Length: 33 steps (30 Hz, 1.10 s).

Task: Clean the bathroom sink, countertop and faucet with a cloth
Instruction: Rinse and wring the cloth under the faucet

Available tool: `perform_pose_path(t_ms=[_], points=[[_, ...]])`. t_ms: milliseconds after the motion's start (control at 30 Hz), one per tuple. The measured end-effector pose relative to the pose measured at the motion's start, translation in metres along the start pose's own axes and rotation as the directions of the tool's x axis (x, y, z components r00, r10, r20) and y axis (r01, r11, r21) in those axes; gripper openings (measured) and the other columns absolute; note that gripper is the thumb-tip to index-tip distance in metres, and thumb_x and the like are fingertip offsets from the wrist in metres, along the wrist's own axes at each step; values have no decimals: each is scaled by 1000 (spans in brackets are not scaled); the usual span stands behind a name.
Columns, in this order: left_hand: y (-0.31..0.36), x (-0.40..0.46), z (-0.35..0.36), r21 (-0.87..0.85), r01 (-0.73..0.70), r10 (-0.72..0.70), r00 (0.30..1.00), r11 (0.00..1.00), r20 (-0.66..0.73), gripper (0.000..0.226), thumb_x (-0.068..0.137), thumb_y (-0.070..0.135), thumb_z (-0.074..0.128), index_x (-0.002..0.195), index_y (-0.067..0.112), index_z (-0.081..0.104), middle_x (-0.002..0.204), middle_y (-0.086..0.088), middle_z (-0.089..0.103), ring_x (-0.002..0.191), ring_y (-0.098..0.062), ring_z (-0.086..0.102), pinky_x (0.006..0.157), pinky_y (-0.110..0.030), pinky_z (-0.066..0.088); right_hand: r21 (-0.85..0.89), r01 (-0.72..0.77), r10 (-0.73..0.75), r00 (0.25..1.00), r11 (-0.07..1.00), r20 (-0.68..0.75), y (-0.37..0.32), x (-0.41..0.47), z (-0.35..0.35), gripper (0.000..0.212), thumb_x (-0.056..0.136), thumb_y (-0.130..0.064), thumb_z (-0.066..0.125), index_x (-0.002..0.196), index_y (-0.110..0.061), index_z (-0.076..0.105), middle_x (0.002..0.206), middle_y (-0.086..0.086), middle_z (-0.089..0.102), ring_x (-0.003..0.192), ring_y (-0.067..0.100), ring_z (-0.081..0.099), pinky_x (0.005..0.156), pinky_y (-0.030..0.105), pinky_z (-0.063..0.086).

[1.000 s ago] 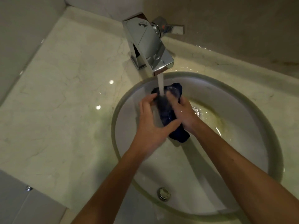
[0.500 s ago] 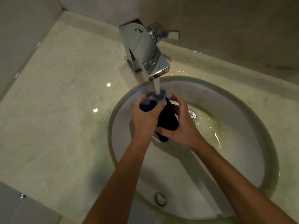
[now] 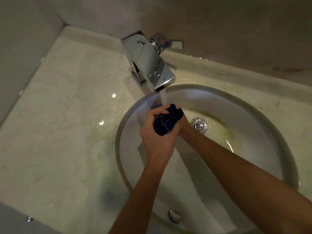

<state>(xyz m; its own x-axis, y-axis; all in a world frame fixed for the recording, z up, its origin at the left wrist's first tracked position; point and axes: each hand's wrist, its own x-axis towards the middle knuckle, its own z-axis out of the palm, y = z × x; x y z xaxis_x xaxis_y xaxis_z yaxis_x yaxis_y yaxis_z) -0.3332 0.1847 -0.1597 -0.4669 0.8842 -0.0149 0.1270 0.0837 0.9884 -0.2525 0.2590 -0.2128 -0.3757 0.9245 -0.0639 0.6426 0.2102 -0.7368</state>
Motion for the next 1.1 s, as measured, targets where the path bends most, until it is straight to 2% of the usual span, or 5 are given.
perform_pose_path(t_ms=[167,300,467,567,1100], points=[[-3,15,-2,-19,22,-23,998,1000,-55,51,68,-9,79,98,29,62,102,7,70,101,-10,68,91,-36,59,192,-179,142,971,965,191,0,-1,-3,21,83,-13,67,90,-32,63,87,-14,62,83,9,59,76,35,50],[-3,17,1,5,24,-23,999,1000,-45,48,70,-8,78,98,28,61,104,5,67,103,-13,66,92,-35,58,64,-299,281,938,952,201,18,-30,-12,86,74,-23,83,149,-22,40,136,-2,57,122,16,57,103,39,50],[-3,17,6,13,50,-49,997,999,-59,42,72,-5,80,103,18,63,104,1,68,99,-9,66,87,-22,54,188,-320,348,927,929,-142,12,-73,-27,12,95,-25,70,102,-18,76,85,-11,73,76,7,69,80,36,56],[1,16,10,10,55,-55,996,998,-67,42,73,-8,79,103,17,63,100,7,68,93,-1,66,82,-12,50,347,-298,395,882,889,-256,-2,-81,-38,31,101,-33,61,77,-18,73,57,-9,62,55,11,61,67,35,53],[-3,7,7,-5,127,-127,985,992,-113,38,74,-2,84,102,16,66,97,17,70,92,-3,68,84,-24,57,541,-12,277,868,841,-412,-79,-19,-101,20,93,-10,64,109,-21,70,52,-11,43,49,7,40,56,21,39]])
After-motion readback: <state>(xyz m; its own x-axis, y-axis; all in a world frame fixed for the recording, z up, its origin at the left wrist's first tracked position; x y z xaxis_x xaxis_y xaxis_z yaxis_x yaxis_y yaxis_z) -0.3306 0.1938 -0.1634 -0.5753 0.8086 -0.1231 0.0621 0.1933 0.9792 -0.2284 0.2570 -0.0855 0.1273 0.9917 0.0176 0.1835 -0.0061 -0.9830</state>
